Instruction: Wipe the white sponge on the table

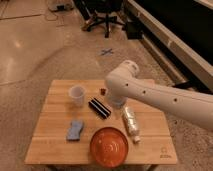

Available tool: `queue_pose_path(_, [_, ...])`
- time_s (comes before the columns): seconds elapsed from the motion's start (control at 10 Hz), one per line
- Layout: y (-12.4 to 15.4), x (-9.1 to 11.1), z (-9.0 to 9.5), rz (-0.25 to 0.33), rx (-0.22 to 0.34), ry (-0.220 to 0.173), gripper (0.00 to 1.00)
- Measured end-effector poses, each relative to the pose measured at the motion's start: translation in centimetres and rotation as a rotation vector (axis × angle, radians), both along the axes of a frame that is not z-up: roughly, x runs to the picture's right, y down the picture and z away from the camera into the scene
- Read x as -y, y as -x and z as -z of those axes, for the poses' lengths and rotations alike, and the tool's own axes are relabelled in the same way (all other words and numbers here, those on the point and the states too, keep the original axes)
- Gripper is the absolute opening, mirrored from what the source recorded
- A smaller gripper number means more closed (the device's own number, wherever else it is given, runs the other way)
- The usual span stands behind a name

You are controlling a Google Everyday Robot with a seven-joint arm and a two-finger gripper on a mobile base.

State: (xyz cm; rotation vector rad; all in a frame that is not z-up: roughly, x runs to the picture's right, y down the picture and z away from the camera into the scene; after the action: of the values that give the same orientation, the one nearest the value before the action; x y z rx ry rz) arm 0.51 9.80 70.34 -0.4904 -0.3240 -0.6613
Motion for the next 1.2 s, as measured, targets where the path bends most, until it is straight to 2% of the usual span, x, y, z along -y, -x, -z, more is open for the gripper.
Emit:
queue_pose_path(0.4, [5.7, -3.0, -1.1, 0.163, 0.117, 0.043, 0.65])
queue_pose_path(0.6, [8.2, -4.1, -1.4, 0.213, 0.173, 0.054, 0.65])
queue_pose_path(0.7, [9.1, -4.5, -1.3, 0.221, 0.194, 0.061, 0.65])
queue_pose_path(1.2, [8.9, -4.4, -1.3, 0.22, 0.19, 0.058, 0.65])
